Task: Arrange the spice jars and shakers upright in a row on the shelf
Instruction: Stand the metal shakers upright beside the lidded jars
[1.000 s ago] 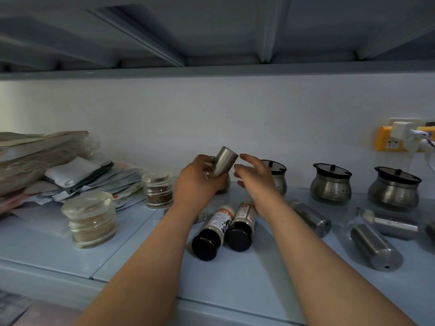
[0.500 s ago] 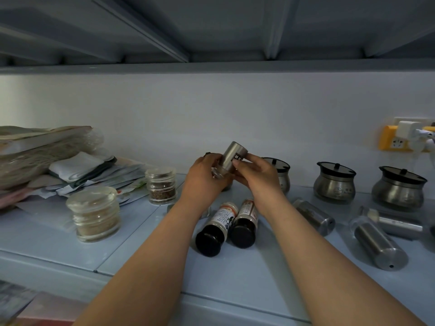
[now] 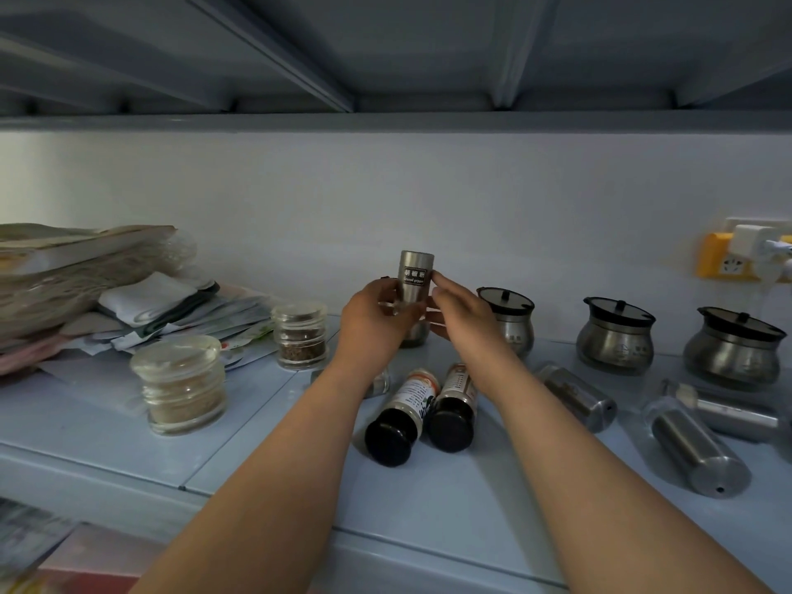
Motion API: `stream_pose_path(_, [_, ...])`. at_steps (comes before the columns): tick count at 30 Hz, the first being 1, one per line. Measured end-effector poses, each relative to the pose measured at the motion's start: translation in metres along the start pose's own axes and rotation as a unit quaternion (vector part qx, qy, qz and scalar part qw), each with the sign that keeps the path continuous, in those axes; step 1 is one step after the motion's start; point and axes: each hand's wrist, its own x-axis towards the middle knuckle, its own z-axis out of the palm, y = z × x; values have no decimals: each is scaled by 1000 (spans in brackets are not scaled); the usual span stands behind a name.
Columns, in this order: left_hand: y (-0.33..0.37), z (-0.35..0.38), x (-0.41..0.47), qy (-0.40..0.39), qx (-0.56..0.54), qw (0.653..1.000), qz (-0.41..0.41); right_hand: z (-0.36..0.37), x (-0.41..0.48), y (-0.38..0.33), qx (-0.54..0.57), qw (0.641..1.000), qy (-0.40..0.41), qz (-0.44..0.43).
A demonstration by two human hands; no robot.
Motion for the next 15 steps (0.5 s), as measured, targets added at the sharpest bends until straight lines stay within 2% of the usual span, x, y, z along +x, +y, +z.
stream_pose_path(4, [-3, -2, 1, 13, 57, 998, 5, 3, -5, -5, -83, 995, -41, -32])
stream_pose_path(11, [-15, -1, 4, 8, 218, 976, 19, 3, -8, -7, -142, 990, -10, -22])
stream_pose_path(15, [-20, 0, 5, -3, 293, 956, 17, 2, -11, -6, -165, 986, -18, -14])
